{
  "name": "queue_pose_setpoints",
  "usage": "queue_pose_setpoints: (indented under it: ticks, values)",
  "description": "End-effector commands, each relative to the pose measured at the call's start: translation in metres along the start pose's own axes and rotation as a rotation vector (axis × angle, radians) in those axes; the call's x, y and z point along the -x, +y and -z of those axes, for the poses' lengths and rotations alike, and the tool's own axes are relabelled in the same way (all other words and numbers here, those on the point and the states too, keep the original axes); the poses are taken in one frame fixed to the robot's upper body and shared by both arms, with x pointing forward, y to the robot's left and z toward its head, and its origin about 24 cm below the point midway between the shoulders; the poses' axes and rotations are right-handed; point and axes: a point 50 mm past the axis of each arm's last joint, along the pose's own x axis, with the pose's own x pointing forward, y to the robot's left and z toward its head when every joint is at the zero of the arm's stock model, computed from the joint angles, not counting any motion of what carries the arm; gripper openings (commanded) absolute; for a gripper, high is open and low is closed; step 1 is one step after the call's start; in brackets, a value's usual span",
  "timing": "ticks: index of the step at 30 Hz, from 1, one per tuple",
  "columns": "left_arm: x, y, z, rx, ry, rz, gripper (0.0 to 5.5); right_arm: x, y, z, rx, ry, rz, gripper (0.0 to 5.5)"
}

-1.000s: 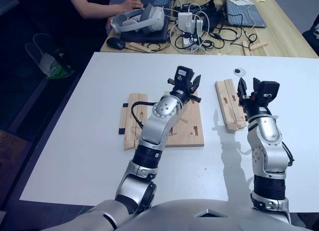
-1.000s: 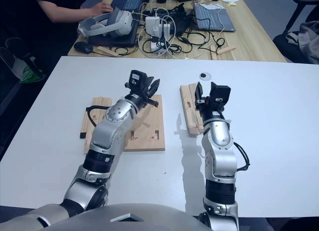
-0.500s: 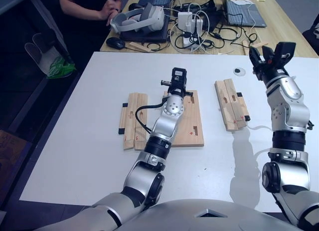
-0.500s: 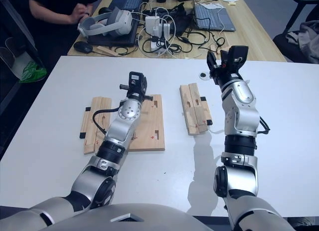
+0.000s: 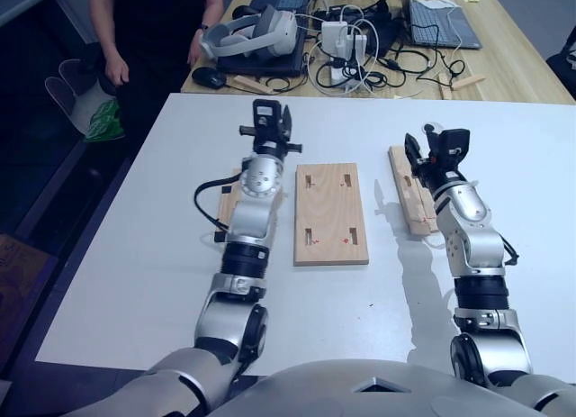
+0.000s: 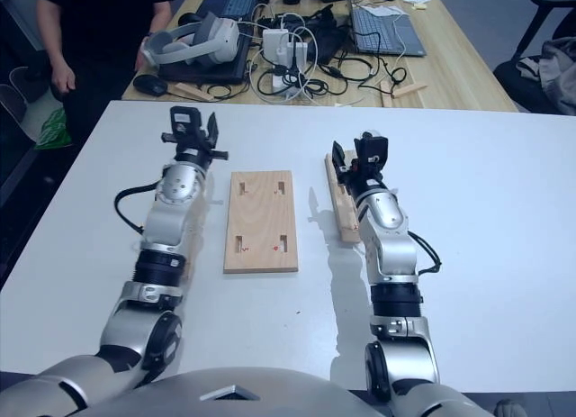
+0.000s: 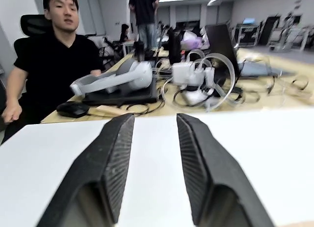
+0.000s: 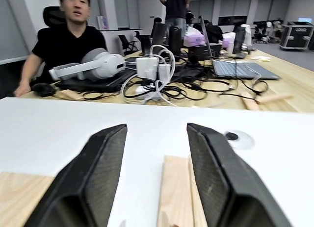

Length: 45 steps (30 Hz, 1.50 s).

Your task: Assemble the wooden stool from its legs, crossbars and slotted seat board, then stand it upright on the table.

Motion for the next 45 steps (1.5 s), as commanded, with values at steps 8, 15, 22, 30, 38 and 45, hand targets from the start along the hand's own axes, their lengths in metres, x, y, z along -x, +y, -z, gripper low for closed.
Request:
queue_pose_setpoints:
  ticks: [8, 15, 22, 30, 38, 45]
  values:
    - [0.056, 0.107, 0.061, -0.345, 0.537, 0.016, 3.13, 0.037, 0.005, 0.029, -0.208, 0.003, 0.231, 2.27]
    - [0.09, 0.096, 0.062, -0.405, 0.609, 0.075, 3.94, 0.04, -0.008, 0.027, -0.231, -0.006, 0.292, 2.27]
    - [0.111, 0.089, 0.072, -0.425, 0.679, 0.112, 4.03, 0.042, -0.007, 0.023, -0.24, -0.005, 0.284, 2.27]
    - [0.136, 0.073, 0.097, -0.298, 0.846, 0.181, 4.03, 0.042, -0.007, 0.017, -0.24, -0.003, 0.289, 2.27]
    - [0.15, 0.078, 0.116, -0.017, 1.067, 0.143, 3.86, 0.037, 0.001, 0.001, -0.281, -0.048, 0.276, 2.27]
    - [0.163, 0.072, 0.129, 0.164, 1.195, 0.157, 2.84, 0.032, 0.0, -0.008, -0.309, -0.074, 0.274, 2.27]
